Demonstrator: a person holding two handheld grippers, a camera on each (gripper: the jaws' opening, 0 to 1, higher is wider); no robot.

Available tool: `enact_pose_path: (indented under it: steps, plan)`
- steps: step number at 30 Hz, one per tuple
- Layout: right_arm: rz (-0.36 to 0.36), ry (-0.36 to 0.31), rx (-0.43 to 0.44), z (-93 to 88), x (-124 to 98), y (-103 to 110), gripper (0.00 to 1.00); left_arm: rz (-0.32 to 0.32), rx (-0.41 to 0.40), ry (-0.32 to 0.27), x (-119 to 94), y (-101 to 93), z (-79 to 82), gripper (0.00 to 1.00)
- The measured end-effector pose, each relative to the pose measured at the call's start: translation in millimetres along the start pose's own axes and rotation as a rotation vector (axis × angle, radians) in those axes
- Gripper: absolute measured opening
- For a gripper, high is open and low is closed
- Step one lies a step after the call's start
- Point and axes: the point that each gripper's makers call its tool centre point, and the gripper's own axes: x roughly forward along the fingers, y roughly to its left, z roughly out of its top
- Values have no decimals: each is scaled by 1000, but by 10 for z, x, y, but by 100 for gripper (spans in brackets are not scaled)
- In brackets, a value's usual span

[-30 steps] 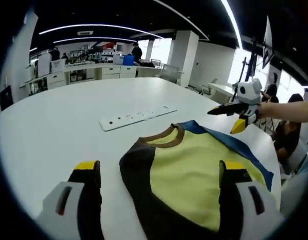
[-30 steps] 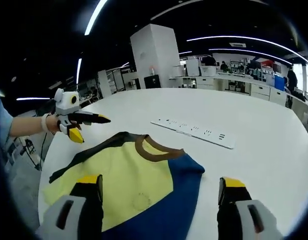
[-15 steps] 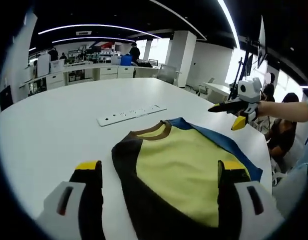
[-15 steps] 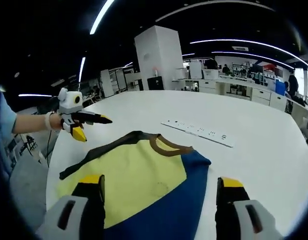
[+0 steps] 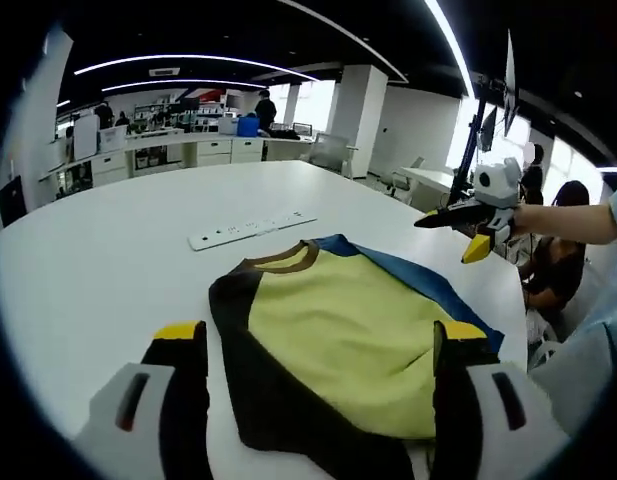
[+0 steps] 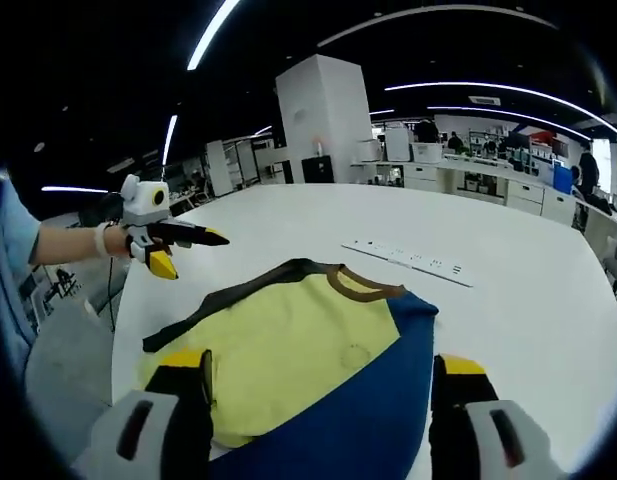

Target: Fold the garment on the visible template until the final outline fits inside the template.

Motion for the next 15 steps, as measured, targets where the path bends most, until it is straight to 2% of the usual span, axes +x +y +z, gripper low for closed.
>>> enact_pose_path:
  steps: [6,15]
  plan:
    - [13,19,-29,-129,-126,166,91,6,-10,2,-174,-118,-142,90]
    - [23,22,-8,-348,-273,394,89,20,-20,1,-380,-259,-297,89]
